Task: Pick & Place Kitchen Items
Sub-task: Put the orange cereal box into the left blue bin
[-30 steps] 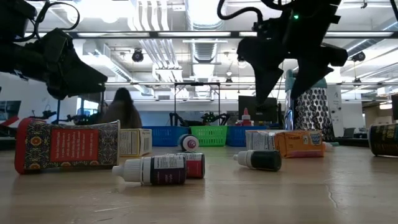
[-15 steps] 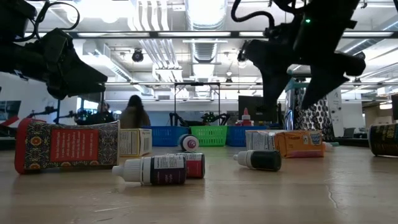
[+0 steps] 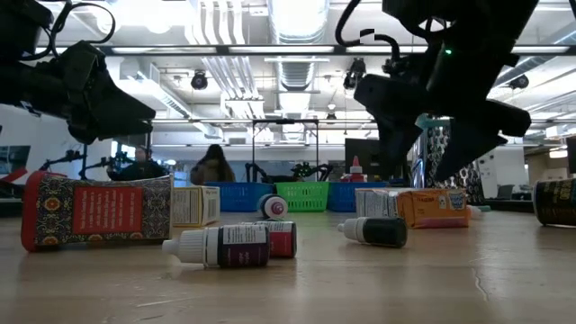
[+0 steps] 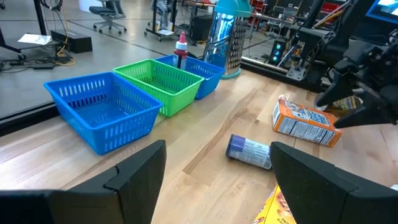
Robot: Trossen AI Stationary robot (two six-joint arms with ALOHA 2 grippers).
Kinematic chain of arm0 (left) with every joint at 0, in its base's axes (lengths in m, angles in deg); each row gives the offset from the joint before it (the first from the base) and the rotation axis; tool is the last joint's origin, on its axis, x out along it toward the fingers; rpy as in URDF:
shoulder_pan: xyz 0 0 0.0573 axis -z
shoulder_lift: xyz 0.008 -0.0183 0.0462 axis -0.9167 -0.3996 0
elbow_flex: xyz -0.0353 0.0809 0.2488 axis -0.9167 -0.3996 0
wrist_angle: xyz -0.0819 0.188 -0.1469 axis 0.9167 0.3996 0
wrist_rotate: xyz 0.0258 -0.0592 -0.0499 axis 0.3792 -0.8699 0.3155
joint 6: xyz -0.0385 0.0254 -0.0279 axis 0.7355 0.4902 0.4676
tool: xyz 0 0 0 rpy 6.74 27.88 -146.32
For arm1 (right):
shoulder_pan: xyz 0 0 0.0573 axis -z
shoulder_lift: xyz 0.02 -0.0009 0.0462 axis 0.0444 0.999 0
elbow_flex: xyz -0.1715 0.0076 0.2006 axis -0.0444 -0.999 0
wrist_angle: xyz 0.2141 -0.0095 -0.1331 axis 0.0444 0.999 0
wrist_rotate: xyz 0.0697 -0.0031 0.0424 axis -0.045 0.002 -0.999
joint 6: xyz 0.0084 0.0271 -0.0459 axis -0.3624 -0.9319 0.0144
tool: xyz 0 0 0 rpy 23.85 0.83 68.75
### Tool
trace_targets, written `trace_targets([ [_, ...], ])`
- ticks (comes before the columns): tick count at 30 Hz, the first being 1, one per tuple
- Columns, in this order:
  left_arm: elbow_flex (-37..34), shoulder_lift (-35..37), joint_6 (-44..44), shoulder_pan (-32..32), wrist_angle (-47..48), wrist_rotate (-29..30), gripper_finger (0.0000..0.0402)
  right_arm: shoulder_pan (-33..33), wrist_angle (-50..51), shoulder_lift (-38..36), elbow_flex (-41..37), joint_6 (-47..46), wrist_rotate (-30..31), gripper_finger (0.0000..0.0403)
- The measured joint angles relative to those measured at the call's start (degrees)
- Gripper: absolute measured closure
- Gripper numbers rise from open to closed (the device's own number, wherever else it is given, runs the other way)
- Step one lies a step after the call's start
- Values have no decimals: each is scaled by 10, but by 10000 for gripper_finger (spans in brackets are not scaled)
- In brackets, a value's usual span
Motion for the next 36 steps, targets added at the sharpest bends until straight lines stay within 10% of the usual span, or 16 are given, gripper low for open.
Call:
trace_targets([
  [36, 0, 0, 0, 0, 0, 0, 108, -10, -15, -5, -22, -11, 31, 3],
])
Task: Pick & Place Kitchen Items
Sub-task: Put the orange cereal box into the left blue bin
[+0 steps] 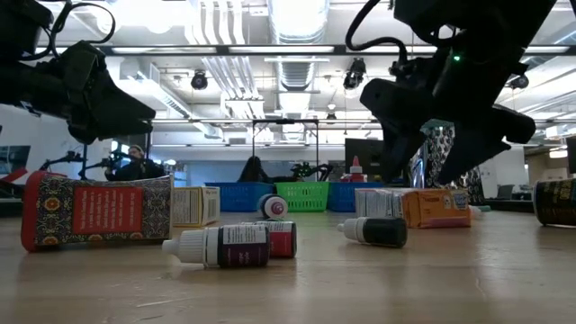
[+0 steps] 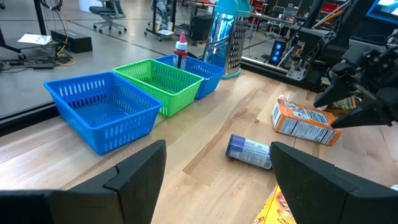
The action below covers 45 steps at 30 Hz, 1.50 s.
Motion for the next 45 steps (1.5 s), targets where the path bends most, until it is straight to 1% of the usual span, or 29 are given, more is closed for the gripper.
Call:
trace_targets([
  [10, 0, 0, 0, 0, 1, 0, 108, -2, 7, -1, -1, -11, -2, 3],
  [21, 0, 0, 0, 0, 1, 0, 108, -2, -8, 2, -12, -10, -10, 3],
  [45, 0, 0, 0, 0, 1, 0, 108, -1, -139, 3, -91, 13, -10, 3],
])
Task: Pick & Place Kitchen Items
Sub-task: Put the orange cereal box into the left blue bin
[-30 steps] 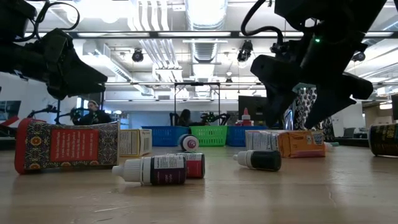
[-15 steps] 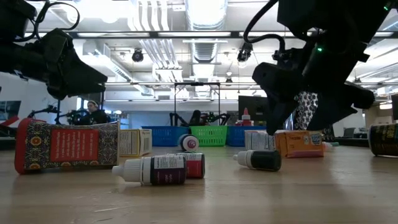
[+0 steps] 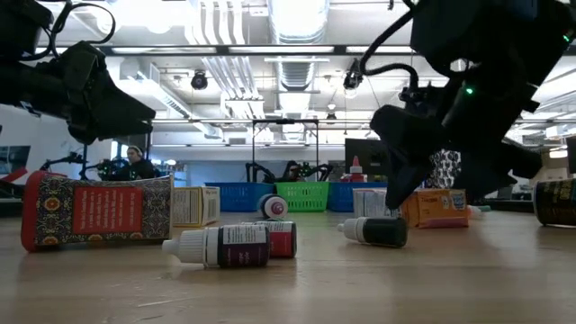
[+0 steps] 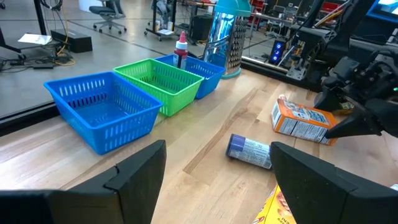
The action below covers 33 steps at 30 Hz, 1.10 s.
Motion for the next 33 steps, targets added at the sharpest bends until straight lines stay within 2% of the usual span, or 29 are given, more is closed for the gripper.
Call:
trace_targets([
  [13, 0, 0, 0, 0, 0, 0, 108, 0, -33, 0, -28, 7, -1, 3],
  [28, 0, 0, 0, 0, 0, 0, 108, 2, -29, 1, -27, 60, 8, 3],
  [33, 0, 0, 0, 0, 0, 0, 108, 2, -28, -13, -18, 110, 10, 3],
])
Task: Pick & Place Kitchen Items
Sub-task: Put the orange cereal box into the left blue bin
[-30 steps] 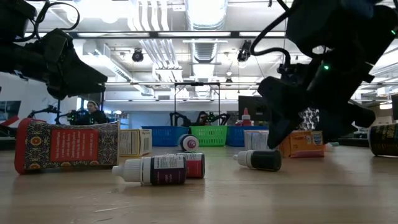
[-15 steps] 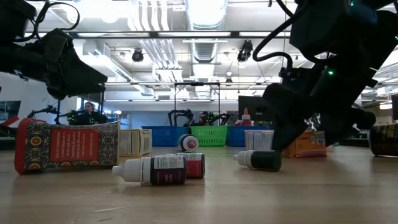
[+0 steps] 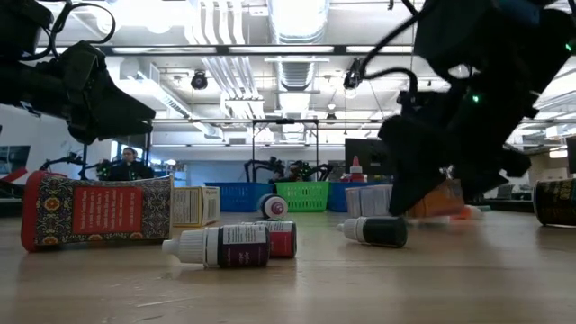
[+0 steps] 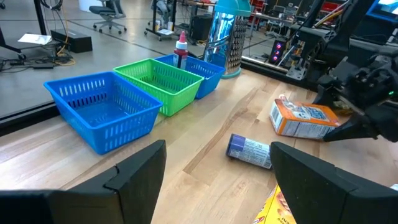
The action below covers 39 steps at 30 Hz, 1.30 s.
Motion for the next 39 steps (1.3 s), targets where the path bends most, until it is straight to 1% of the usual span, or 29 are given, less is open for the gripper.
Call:
trace_targets([
  [3, 0, 0, 0, 0, 0, 0, 108, 0, 3, -16, 4, 29, 0, 11],
  [7, 0, 0, 0, 0, 1, 0, 108, 0, 16, -45, 6, 51, -8, 40],
  [13, 0, 0, 0, 0, 4, 0, 108, 5, 39, -114, 8, 114, -92, 98],
  [16, 0, 0, 0, 0, 5, 0, 108, 9, 56, -154, 8, 140, -130, 117],
  [20, 0, 0, 0, 0, 7, 0, 108, 29, 76, -209, 8, 170, -190, 125],
  [25, 0, 0, 0, 0, 8, 0, 108, 81, 129, -256, 39, 227, -253, 109],
  [28, 0, 0, 0, 0, 9, 0, 108, 114, 174, -256, 85, 282, -281, 104],
  [31, 0, 0, 0, 0, 9, 0, 108, 138, 241, -236, 148, 333, -289, 107],
  [36, 0, 0, 0, 0, 9, 0, 108, 160, 366, -174, 258, 391, -291, 120],
  [39, 0, 0, 0, 0, 9, 0, 108, 168, 432, -129, 317, 422, -291, 121],
])
